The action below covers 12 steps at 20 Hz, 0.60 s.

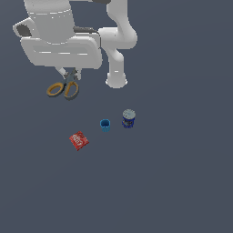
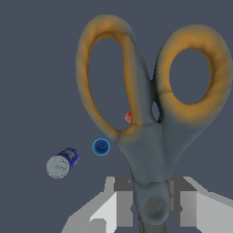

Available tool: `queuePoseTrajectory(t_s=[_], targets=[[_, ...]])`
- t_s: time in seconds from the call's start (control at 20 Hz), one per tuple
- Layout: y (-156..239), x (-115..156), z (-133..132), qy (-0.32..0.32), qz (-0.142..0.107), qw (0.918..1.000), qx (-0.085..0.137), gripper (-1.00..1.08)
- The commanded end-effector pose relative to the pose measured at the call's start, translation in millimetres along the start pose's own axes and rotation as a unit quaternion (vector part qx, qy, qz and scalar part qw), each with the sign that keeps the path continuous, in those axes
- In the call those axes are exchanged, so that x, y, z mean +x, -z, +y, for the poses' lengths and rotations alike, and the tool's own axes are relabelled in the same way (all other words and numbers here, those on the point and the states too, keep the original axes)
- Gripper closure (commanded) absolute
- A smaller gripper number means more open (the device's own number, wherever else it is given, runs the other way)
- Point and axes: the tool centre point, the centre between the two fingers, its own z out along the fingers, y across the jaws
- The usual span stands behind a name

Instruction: Pick up a designated object from a clutter of objects.

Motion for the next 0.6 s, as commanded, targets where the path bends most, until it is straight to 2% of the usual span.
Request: queuePoseTrajectory(t_s=[0.0,0.55], targets=[[13.9,-3.8,3.3,0.0,0.0,1.0,0.0,1.08],[31.7,-6.5,7.8,0.0,0.0,1.0,0.0,1.08]])
